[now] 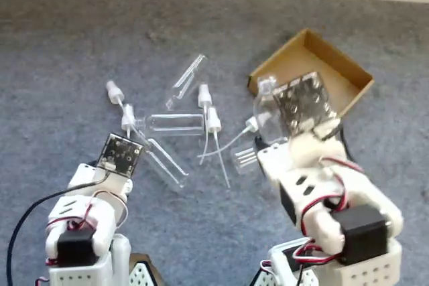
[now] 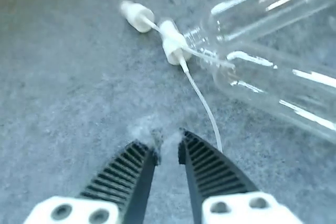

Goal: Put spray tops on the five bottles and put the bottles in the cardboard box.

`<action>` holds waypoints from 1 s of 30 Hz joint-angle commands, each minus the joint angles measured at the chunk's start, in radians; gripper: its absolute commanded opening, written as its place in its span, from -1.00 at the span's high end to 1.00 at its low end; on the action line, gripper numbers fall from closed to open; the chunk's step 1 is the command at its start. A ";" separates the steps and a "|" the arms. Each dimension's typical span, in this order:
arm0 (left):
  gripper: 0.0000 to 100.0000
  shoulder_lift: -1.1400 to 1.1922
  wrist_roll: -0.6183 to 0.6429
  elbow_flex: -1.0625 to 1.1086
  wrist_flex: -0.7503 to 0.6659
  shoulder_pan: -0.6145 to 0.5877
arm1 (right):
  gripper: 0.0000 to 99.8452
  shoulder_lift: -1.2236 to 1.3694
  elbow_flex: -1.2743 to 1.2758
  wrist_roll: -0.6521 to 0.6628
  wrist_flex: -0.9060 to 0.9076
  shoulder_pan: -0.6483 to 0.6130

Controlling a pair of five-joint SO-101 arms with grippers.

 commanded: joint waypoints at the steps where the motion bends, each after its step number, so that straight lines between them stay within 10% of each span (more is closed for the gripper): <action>1: 0.98 0.073 -0.003 -0.163 0.057 0.012 | 0.84 -0.166 0.269 -0.012 -0.173 0.012; 15: 0.98 0.966 -0.002 -0.733 0.054 -0.008 | 0.84 -0.519 0.809 -0.014 -0.446 0.008; 30: 0.67 1.906 0.488 -1.500 0.055 -0.028 | 0.84 -0.693 1.023 -0.014 -0.453 0.007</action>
